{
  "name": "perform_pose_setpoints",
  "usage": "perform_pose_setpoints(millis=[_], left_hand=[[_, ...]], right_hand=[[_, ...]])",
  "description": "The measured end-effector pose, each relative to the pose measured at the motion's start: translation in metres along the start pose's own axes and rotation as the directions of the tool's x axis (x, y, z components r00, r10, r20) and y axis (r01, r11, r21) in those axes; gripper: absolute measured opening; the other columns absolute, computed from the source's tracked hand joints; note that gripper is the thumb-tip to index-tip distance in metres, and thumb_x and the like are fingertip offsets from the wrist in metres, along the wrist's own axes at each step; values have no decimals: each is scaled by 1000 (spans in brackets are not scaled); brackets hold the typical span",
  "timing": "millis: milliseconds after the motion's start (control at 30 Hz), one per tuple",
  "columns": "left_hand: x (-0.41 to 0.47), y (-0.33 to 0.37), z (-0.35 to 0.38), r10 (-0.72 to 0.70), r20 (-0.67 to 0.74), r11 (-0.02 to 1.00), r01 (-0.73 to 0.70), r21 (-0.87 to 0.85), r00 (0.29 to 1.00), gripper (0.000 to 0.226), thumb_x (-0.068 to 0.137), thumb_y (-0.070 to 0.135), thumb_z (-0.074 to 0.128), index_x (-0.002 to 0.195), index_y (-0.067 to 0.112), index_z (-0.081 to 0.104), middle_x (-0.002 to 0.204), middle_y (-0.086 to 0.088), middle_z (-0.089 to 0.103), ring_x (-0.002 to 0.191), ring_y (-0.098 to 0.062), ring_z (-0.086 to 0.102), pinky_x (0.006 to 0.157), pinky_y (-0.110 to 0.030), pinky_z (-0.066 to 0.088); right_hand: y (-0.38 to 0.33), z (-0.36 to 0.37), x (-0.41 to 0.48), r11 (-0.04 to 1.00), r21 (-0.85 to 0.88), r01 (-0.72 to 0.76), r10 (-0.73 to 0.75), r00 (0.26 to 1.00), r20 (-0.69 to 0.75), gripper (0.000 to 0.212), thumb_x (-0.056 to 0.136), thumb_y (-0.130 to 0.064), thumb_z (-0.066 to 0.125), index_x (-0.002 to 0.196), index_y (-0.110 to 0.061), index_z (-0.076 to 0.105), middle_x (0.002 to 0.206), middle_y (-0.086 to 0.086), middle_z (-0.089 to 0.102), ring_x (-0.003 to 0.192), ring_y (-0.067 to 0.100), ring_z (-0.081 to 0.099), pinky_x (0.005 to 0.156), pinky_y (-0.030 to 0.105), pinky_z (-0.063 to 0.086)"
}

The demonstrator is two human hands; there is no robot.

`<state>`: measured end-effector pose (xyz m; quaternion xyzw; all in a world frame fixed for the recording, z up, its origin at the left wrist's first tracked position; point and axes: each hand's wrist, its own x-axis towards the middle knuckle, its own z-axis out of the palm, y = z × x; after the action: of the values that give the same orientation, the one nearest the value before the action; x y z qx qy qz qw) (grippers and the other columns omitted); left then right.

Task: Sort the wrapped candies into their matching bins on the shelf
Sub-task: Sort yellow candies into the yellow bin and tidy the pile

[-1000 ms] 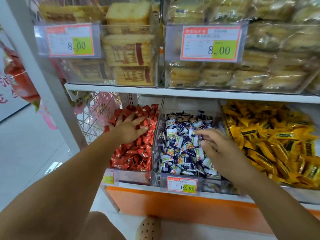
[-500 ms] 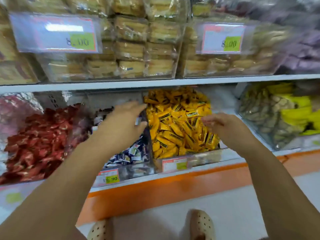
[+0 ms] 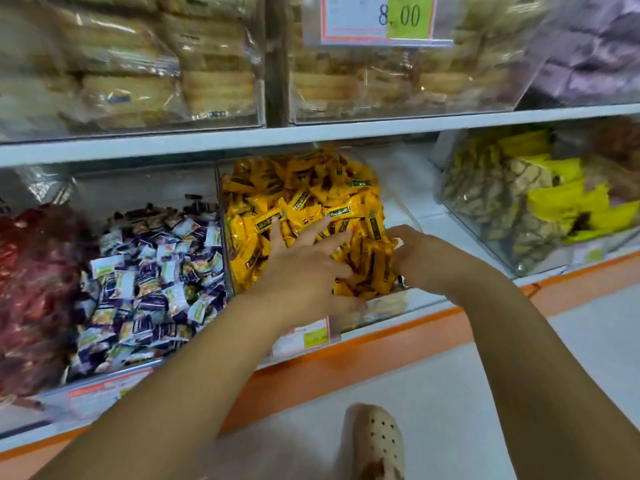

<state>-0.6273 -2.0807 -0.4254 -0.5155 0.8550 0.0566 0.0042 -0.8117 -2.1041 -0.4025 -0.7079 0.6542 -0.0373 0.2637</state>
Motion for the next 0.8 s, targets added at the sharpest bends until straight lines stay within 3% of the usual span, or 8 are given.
perform_pose_setpoints(millis=[133,233,300,367,533,633,700,800], left_hand=[[-2,-9,-5,-31,-42,1000,31,-6,999,42,79,76,43,89,42,66,155,24,16,145,-8,-11,107,-68,-11],[0,-12,-5,-67,-154,998,68,3,986,36,76,72,53,79,38,63,146,25,33,145,-8,2,110,-64,-11],[2,-8,-2,-9,-238,1000,13,19,971,31,74,66,62,87,38,59,139,22,40,145,-11,7,110,-64,-10],[7,1,2,124,-299,992,-115,49,946,32,76,57,67,100,38,58,132,16,46,144,-12,14,111,-65,-7],[30,18,13,276,-240,961,-272,50,931,32,91,42,55,122,42,58,134,18,51,142,-10,23,111,-61,-9],[43,20,17,308,-171,947,-284,149,936,34,94,48,39,123,45,57,144,13,45,142,-20,27,107,-66,2],[50,20,13,344,-119,930,-319,184,931,46,92,55,24,120,43,60,143,10,46,142,-23,28,105,-68,8],[52,14,10,407,-56,880,-375,291,912,44,95,54,23,115,45,61,139,12,49,140,-23,31,101,-72,15]], right_hand=[[-2,0,7,994,97,53,-52,999,-12,43,96,-9,43,139,-16,41,110,1,52,93,17,49,81,29,41],[-1,0,7,958,284,52,-54,999,-3,46,94,-1,46,136,-18,45,107,6,55,89,20,52,76,29,48],[3,-3,1,874,486,1,-28,998,49,45,92,6,50,131,-18,50,108,11,58,85,24,56,69,22,51],[9,-9,-3,828,560,-9,-45,996,83,42,93,6,51,129,-17,53,114,11,62,91,25,63,82,27,55],[16,-37,-15,731,683,-7,-14,1000,25,27,96,1,45,115,-11,62,110,14,66,93,26,66,85,33,54],[17,-38,-20,779,627,-12,-6,1000,27,29,95,2,48,117,-12,61,102,9,67,94,21,66,82,28,54],[18,-30,-15,827,560,-50,27,998,50,33,95,-2,51,122,-19,59,108,7,64,103,23,63,93,32,52],[17,-21,-6,857,504,-108,84,994,71,36,94,-14,53,128,-28,56,121,6,59,107,25,60,100,42,47]])
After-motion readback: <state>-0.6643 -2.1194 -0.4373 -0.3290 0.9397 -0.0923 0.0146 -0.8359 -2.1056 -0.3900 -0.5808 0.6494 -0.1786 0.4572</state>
